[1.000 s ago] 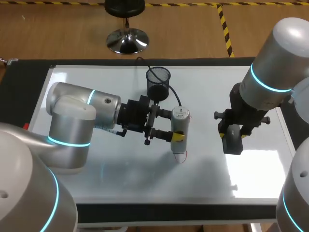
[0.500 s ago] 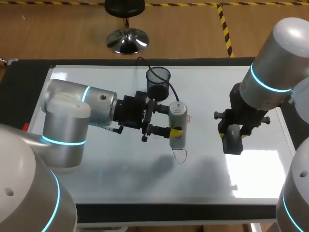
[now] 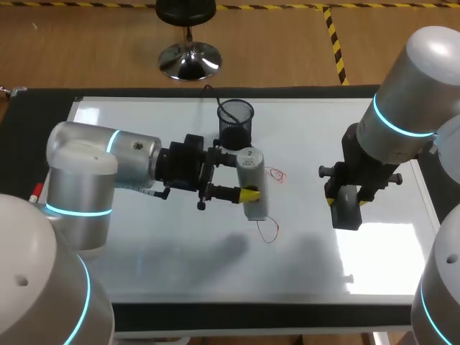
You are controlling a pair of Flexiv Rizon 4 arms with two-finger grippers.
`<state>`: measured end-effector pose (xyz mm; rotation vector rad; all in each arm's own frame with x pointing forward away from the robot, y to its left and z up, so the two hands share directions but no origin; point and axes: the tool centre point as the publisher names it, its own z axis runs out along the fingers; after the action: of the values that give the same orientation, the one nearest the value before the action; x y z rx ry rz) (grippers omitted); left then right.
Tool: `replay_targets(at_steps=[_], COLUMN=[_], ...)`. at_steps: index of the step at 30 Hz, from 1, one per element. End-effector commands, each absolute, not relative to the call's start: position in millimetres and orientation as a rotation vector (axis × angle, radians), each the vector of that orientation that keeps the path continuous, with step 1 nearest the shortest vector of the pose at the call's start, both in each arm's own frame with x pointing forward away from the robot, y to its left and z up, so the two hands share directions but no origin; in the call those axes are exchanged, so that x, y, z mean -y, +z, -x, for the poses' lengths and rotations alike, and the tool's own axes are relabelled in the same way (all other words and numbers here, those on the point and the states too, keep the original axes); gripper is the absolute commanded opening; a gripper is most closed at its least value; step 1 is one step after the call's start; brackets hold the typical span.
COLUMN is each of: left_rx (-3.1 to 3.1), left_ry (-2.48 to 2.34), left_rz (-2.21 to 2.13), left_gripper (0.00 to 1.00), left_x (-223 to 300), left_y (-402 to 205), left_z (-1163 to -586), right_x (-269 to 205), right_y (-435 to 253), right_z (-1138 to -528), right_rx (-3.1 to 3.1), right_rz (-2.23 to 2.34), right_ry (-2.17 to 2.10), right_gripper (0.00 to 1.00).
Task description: Pick up the inspection probe, press it on each red-marked spot on the whiteboard one by one, put down the probe, pick up the eraser, and wipe off all the red marks.
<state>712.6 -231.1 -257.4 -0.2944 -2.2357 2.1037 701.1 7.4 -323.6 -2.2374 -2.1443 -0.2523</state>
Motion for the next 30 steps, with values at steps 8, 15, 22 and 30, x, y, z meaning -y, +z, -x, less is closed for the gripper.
replay_targets(at_steps=[8, 15, 22, 30], left_rx=[2.273, 2.297, 2.314, 2.345], left_ry=[2.093, 2.104, 2.119, 2.132], left_rz=[0.251, 0.195, 0.162, 0.129], left_gripper=[0.00, 0.00, 0.00, 0.00], left_x=[176, 145, 117, 87], left_y=[-245, -242, -237, -233], left_z=[-705, -702, -698, -696], right_x=[-6, -6, -6, -6], right_y=[-324, -324, -324, -324], right_z=[-701, -701, -701, -701], right_rx=[2.144, 2.144, 2.144, 2.144], right_rz=[2.236, 2.236, 2.236, 2.236], right_ry=[-0.257, -0.257, -0.257, -0.257], right_gripper=[0.00, 0.00, 0.00, 0.00])
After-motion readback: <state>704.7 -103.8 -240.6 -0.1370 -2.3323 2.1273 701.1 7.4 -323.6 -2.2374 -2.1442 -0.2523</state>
